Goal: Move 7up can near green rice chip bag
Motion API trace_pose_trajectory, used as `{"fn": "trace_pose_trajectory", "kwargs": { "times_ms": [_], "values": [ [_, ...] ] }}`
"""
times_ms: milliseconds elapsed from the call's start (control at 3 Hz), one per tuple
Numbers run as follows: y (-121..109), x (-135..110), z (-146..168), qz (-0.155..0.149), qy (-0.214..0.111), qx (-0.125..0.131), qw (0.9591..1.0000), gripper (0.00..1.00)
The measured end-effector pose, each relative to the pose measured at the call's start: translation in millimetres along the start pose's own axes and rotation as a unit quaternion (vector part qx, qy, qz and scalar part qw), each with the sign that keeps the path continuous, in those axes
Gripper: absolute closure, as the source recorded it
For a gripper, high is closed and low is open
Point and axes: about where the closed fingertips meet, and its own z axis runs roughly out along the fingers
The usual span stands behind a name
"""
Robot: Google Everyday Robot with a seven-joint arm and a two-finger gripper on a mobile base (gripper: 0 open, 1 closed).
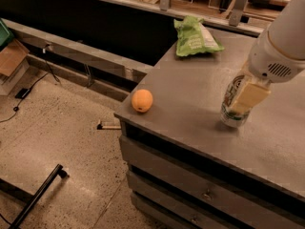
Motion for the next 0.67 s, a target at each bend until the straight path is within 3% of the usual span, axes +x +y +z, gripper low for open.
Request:
{"fn": "trace_pose_trajectory", "kwargs": {
  "times_ms": [333,667],
  "values": [
    [-44,-3,-16,0.027,0.026,0.044,0.9983,1.0],
    [-81,-4,-25,0.058,0.04,0.087,0.9937,1.0]
  ]
}}
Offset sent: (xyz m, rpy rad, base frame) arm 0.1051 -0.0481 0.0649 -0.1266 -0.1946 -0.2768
